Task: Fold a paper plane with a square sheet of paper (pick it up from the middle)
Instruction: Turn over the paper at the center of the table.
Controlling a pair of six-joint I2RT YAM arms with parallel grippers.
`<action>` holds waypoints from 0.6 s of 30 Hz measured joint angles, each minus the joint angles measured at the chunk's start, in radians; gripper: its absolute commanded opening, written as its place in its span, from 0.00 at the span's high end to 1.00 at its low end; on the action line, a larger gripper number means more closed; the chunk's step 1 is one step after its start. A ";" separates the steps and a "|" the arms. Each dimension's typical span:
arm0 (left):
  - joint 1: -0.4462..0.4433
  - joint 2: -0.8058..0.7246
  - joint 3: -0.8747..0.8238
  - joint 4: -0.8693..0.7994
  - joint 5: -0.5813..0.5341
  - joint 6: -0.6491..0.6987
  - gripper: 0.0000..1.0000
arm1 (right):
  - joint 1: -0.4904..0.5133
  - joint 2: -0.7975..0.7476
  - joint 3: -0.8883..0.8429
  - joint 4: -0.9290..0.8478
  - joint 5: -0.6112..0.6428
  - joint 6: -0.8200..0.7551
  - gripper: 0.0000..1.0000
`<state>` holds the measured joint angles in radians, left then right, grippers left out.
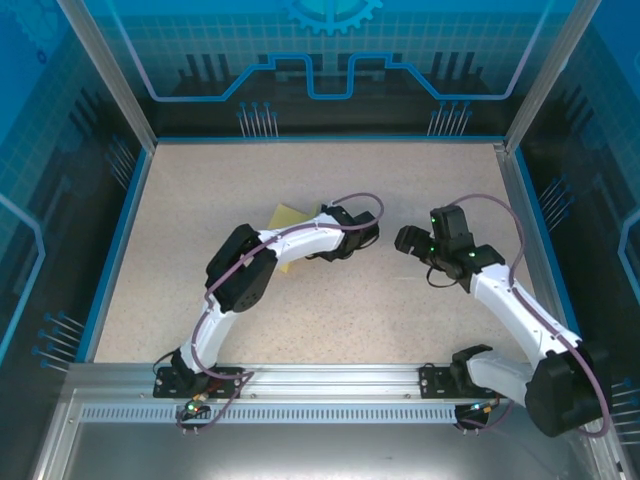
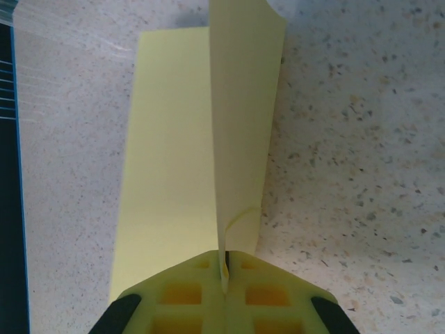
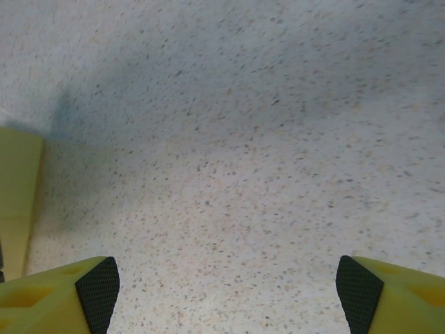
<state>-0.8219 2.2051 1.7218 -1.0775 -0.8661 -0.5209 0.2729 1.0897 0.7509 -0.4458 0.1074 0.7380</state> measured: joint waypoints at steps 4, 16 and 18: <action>-0.008 0.005 0.006 0.026 0.038 0.000 0.96 | -0.028 -0.043 -0.013 -0.022 0.011 0.011 0.15; -0.016 0.056 0.001 0.132 0.201 -0.004 0.80 | -0.045 -0.058 -0.029 -0.041 0.013 0.022 0.14; -0.016 0.056 -0.006 0.142 0.221 -0.004 0.74 | -0.045 -0.057 -0.030 -0.042 0.012 0.022 0.14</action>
<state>-0.8383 2.2616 1.7161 -0.9356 -0.6453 -0.5251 0.2279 1.0325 0.7208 -0.4873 0.1196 0.7597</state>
